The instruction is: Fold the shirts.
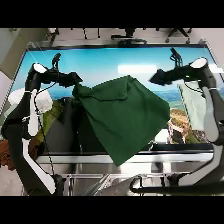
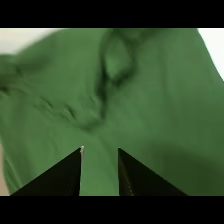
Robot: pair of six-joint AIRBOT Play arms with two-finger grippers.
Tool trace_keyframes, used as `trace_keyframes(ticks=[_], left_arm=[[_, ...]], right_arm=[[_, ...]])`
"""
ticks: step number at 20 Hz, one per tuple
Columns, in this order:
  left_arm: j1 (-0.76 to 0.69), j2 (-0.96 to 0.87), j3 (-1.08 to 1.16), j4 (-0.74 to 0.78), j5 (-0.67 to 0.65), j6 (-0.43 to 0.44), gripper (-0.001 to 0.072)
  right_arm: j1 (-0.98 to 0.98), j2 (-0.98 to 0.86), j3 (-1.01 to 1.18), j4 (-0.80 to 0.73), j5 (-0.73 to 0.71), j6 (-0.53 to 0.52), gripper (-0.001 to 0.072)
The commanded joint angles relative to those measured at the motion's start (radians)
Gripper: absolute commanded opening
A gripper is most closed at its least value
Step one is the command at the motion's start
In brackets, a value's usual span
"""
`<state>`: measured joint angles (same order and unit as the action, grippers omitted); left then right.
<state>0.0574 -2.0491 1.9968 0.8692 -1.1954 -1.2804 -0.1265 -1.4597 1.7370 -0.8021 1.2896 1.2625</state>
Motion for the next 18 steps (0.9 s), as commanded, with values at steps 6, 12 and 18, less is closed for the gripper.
trace_keyframes(ticks=[6,12,18], left_arm=[[0.029,-0.010,0.027,0.004,-0.091,0.001,0.0558],[0.049,-0.005,0.038,0.004,-0.129,0.045,0.0558],[0.068,-0.005,0.023,0.003,-0.144,0.213,0.0558]], right_arm=[[-0.156,0.397,-0.647,-0.357,-0.007,0.225,0.0411],[-0.235,0.430,-0.814,-0.338,-0.134,0.226,0.0412],[-0.233,0.288,-0.814,-0.221,-0.195,0.124,0.0411]])
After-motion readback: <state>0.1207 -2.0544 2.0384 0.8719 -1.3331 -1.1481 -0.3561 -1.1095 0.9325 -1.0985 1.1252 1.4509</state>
